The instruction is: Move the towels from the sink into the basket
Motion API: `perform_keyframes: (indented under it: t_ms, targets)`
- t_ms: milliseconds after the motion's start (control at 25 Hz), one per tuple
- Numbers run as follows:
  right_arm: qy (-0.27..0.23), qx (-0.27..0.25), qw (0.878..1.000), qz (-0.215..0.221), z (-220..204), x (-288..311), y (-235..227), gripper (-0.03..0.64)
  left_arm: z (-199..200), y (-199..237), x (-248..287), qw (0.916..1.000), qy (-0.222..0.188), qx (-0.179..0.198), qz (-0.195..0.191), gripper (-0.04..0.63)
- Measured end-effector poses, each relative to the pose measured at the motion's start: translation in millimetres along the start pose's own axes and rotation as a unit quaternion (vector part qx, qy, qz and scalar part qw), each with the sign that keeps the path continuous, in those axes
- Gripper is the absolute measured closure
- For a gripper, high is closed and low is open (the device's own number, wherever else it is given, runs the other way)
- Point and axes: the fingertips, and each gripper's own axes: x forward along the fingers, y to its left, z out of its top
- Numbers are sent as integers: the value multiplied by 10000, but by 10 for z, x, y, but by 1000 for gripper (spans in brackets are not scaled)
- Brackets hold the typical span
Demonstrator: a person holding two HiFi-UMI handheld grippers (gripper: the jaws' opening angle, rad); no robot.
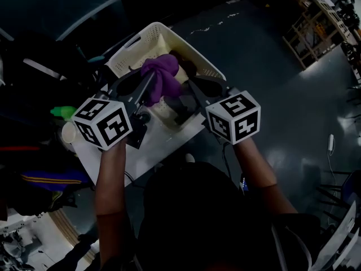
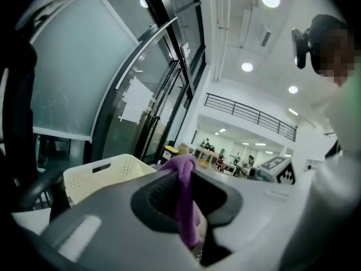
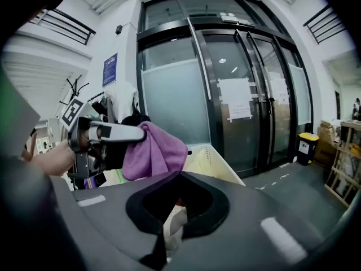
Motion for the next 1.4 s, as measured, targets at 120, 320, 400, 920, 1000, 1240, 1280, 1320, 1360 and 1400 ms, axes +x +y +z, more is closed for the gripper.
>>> perform_keyframes:
  t_ms: [120,320,400,920,1000,1240,1280,1320,1360,1400]
  targets:
    - [33,42,10000,-58,-45,-22,-48,618,-256,18,146,9996,207,-204,-57,543]
    - [147,54,9999,-72,-119,11,-78,618,-631,111,280,9981,568,-226,32,538]
    - [184,72,9998,-71,-149,23,-92,618,-756,150,313,9972,706,-213,96,535]
    - [202,129,9997,5,-162,49,-137,618,-611,242,262,9973,298,250,618,492]
    - [186,129,9997,33,-143,47,-139,618,-556,239,208,9974,125,212,681,554]
    - [99,46,9995,282,-85,99,23,618,-519,371,-247,9900,-433,-53,1340,586]
    - [87,16,9994,349,-80,116,77,618,-540,401,-362,9875,-532,-129,1475,586]
    - [82,-11,9991,410,-78,127,127,618,-567,422,-460,9853,-600,-195,1588,586]
    - [82,-35,9989,467,-77,135,173,618,-598,435,-547,9833,-644,-257,1684,586]
    - [82,-59,9986,522,-75,142,217,618,-629,445,-627,9813,-678,-316,1773,586]
